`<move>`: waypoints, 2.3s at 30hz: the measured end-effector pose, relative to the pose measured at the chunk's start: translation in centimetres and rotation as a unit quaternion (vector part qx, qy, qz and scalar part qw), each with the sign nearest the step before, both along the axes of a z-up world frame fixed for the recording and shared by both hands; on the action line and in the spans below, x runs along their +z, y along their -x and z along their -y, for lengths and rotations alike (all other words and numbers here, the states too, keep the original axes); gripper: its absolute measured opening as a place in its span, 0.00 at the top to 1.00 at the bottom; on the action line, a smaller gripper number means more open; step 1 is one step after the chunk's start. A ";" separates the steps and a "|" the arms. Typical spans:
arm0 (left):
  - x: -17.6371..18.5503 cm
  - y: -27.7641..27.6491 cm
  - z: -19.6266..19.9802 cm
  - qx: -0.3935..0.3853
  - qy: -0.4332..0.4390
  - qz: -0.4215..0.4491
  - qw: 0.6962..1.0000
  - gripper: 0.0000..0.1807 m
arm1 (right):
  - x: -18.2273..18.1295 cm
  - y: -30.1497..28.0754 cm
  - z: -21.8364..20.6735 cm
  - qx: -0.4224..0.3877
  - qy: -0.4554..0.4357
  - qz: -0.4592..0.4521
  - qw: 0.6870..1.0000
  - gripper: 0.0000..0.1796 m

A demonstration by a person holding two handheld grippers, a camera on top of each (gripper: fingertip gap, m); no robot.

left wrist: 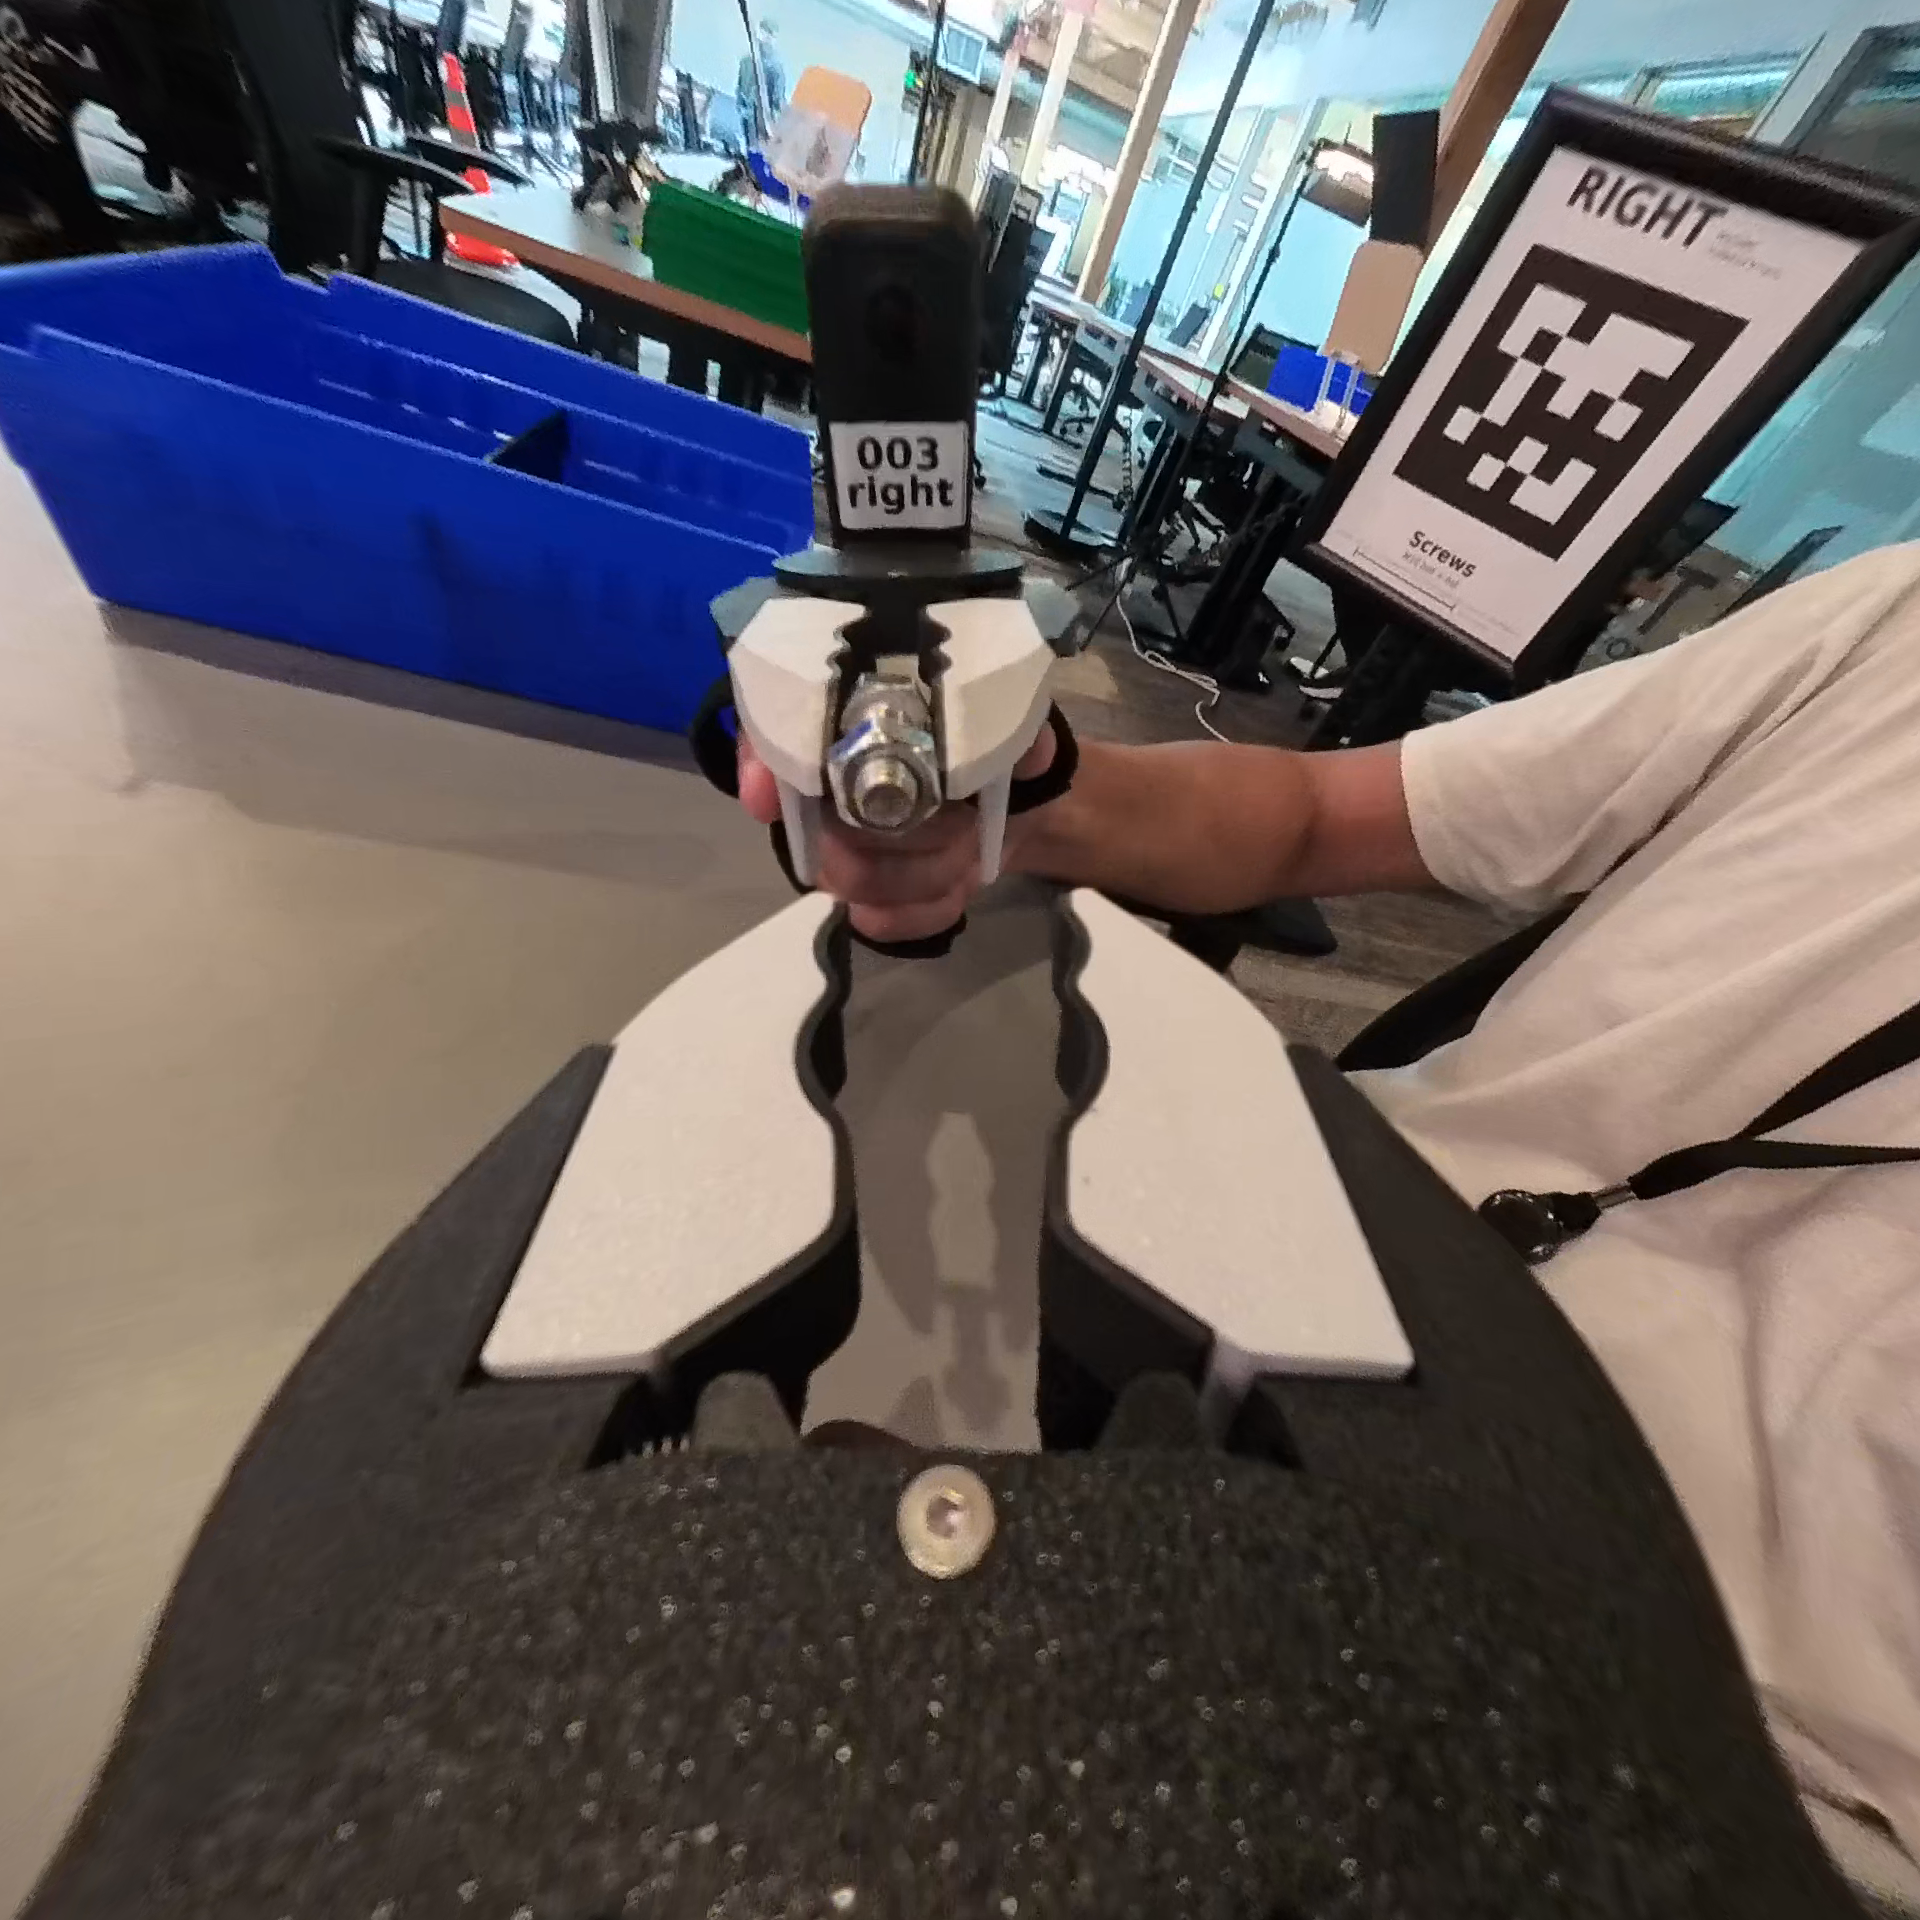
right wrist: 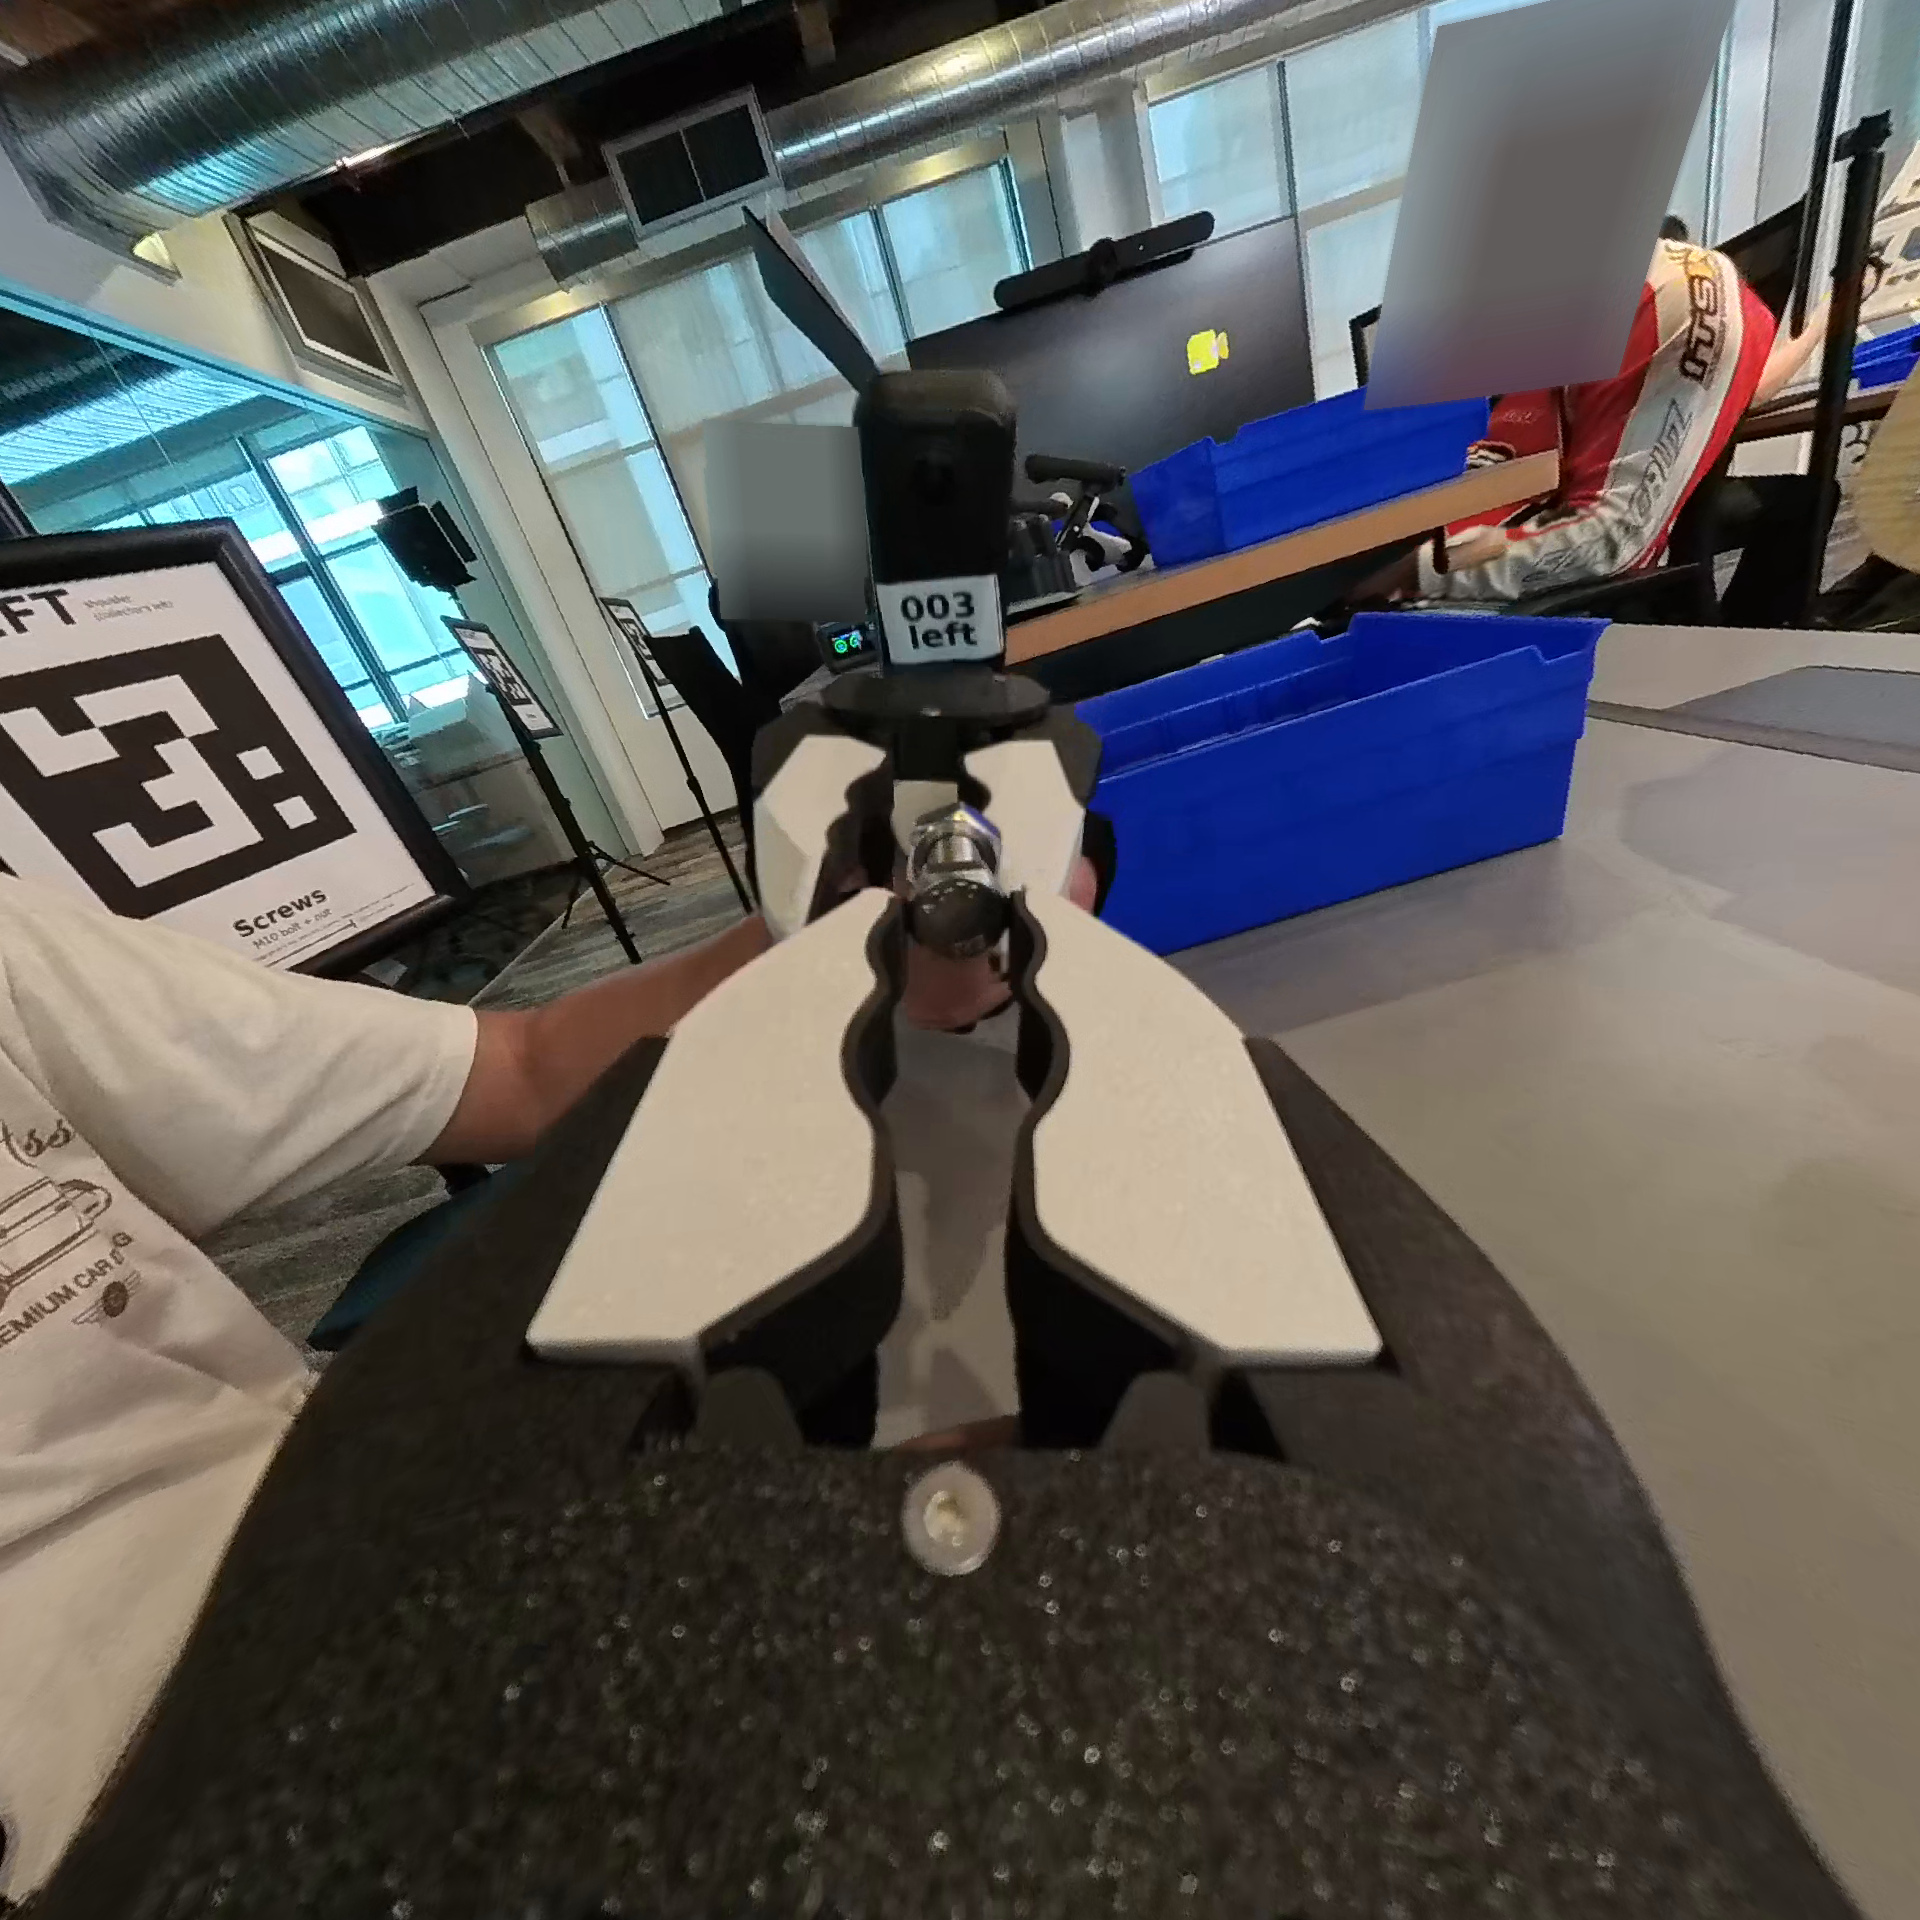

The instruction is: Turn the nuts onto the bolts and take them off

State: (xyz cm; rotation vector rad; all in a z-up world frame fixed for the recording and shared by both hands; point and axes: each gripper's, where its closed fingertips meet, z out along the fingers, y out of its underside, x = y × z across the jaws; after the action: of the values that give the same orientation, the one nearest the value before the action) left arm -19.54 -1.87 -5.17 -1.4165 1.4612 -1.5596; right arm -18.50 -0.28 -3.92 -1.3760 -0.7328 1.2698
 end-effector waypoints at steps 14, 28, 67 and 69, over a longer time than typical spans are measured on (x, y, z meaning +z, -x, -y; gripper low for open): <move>1.2 -0.2 -0.6 0.031 -0.022 0.037 0.999 0.78 | -1.7 0.8 -0.1 0.006 0.022 0.042 0.999 0.90; 1.6 0.1 -1.1 0.047 -0.038 0.049 0.997 0.78 | -1.3 0.4 -0.4 0.008 0.041 0.019 0.999 0.90; -3.6 -1.7 -1.0 0.073 -0.167 -0.066 0.981 0.77 | -0.4 -0.5 -0.7 0.012 0.068 -0.031 0.997 0.90; -2.6 -1.5 -1.6 0.090 -0.163 -0.046 0.981 0.77 | -0.5 -0.4 -0.7 0.011 0.069 -0.027 0.997 0.90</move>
State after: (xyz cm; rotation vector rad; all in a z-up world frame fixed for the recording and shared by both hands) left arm -18.08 -0.29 -7.79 -1.3940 1.5128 -1.1003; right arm -18.07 0.46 -4.42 -1.4411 -0.6352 1.3916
